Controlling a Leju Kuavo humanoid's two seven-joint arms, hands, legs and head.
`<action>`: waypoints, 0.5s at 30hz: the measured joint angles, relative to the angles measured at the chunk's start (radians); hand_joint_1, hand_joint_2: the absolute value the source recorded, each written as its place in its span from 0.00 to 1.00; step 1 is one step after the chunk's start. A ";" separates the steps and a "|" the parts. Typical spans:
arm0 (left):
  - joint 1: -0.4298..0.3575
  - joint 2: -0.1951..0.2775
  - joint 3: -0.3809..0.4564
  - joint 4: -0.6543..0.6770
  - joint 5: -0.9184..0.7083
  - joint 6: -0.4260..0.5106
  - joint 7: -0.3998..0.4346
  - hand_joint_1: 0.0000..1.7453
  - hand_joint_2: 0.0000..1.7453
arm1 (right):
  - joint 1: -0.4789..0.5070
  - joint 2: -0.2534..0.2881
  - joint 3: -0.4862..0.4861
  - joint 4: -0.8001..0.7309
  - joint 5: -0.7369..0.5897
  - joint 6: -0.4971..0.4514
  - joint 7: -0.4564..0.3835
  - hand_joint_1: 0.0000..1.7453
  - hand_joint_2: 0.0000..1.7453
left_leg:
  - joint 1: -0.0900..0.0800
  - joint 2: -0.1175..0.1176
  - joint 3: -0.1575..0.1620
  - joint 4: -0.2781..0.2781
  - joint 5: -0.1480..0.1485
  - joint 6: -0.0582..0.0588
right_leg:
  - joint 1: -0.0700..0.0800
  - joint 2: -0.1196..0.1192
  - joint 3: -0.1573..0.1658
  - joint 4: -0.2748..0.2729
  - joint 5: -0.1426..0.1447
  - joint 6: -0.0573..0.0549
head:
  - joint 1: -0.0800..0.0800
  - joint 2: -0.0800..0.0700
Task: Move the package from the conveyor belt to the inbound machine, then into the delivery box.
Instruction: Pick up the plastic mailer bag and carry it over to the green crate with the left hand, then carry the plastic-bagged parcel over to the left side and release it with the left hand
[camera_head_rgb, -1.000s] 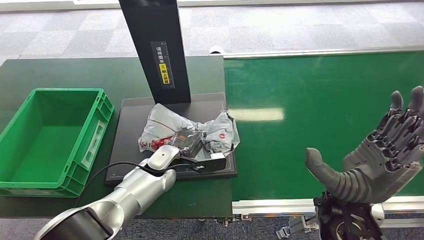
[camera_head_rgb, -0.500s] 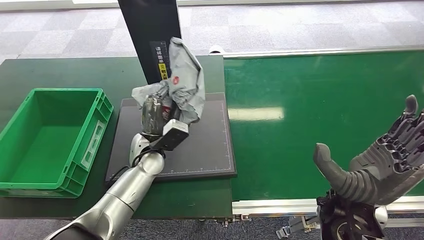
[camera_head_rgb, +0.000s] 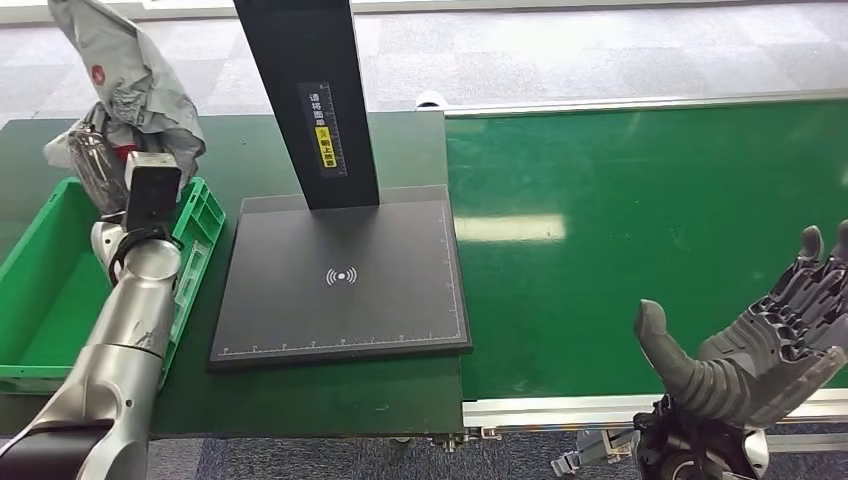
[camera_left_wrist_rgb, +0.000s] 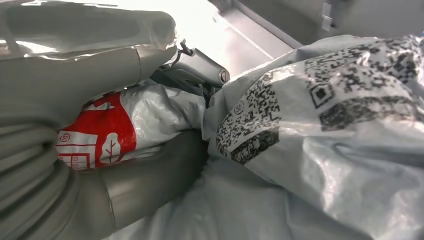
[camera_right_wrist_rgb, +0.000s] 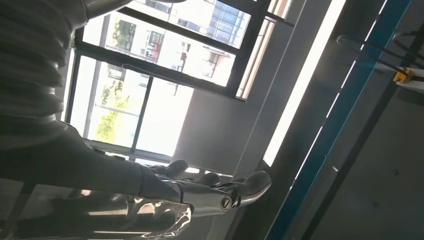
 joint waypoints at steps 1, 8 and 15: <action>-0.013 0.011 0.017 0.026 -0.003 0.000 -0.001 1.00 1.00 | 0.001 0.000 0.000 0.003 0.000 0.000 0.000 0.00 1.00 | 0.000 -0.001 0.000 0.000 0.000 0.000 | 0.000 0.000 0.000 0.000 0.000 0.000 | 0.000 0.000; -0.095 0.091 0.073 0.229 -0.383 -0.012 0.413 1.00 1.00 | 0.021 -0.001 0.001 0.017 0.008 0.000 0.029 0.00 1.00 | 0.000 0.001 -0.002 0.000 0.000 0.000 | 0.000 0.001 -0.001 0.000 0.000 0.000 | 0.000 0.000; -0.139 0.246 0.069 0.407 -0.582 -0.153 0.747 1.00 1.00 | 0.070 0.000 0.000 0.020 0.011 0.052 0.048 0.00 1.00 | 0.002 0.001 -0.002 0.000 0.000 0.000 | 0.002 0.002 -0.003 0.000 0.000 0.000 | 0.000 0.000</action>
